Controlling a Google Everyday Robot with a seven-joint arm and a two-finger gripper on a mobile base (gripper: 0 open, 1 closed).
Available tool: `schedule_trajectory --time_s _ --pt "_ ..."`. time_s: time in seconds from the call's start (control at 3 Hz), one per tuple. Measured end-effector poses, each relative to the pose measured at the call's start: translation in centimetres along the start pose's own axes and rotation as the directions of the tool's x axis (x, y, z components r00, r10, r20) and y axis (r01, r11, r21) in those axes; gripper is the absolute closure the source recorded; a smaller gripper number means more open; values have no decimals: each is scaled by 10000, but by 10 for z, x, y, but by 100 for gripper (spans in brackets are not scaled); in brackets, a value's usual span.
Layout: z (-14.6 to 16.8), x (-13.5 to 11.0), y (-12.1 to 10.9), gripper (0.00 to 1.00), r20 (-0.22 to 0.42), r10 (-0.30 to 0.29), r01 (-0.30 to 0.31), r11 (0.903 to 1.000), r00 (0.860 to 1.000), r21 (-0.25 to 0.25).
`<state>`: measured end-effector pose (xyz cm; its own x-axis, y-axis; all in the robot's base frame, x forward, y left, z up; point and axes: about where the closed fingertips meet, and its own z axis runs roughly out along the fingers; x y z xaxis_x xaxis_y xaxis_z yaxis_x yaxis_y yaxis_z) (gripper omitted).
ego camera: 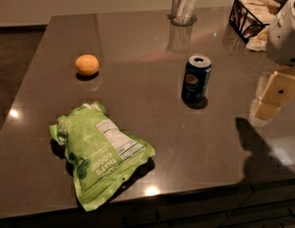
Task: Move pepsi can near green rice chip bag
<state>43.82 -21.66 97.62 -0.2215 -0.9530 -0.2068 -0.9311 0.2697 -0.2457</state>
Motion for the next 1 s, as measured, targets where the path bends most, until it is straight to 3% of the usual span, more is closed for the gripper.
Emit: schedule_trajectory --time_s 1.0 --pt "16 -15 -20 0 567 362 -368 9993 9977 99"
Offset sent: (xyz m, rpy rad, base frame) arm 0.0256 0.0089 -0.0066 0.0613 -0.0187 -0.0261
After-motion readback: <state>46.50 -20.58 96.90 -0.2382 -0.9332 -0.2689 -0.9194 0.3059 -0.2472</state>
